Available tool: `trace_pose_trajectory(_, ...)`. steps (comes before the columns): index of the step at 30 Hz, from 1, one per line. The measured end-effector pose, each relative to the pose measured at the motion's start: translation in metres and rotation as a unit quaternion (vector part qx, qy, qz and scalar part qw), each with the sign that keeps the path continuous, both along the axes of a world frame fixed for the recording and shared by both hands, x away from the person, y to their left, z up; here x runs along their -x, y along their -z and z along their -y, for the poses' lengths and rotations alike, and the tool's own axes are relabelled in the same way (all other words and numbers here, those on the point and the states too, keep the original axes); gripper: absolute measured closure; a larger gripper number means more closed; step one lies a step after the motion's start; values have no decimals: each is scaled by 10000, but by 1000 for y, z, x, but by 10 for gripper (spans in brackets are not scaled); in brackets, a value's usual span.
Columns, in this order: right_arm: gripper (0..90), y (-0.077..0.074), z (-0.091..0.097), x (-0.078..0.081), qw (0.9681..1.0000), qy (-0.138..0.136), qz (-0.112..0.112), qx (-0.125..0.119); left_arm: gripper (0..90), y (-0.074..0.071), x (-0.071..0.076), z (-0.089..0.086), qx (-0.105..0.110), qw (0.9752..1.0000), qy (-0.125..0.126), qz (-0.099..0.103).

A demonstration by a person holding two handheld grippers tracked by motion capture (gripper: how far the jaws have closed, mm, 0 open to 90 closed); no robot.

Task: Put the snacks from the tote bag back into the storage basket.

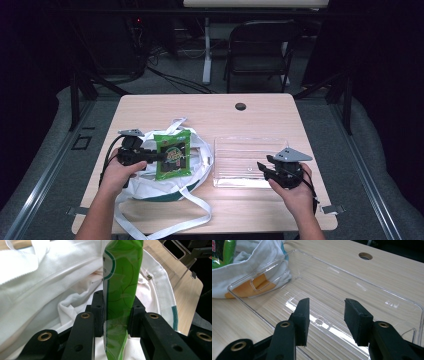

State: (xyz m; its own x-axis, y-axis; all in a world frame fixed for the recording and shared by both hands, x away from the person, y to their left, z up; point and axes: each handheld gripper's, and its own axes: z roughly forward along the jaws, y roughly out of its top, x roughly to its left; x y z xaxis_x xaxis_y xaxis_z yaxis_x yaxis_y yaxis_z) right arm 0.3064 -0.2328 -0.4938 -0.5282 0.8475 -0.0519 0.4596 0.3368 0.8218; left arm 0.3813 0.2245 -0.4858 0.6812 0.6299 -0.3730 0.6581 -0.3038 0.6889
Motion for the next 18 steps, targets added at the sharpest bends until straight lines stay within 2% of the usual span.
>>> trace_pose_trajectory(9, 568, 2, -1, -1, 9999, -95, -123, 24, 725, -6, 3, 2, 9, 9997, -49, 227)
trace_pose_trajectory(18, 617, 2, -4, 1, 9996, -248, -119, 77, 725, -11, 6, 7, 14, 9990, -57, 437)
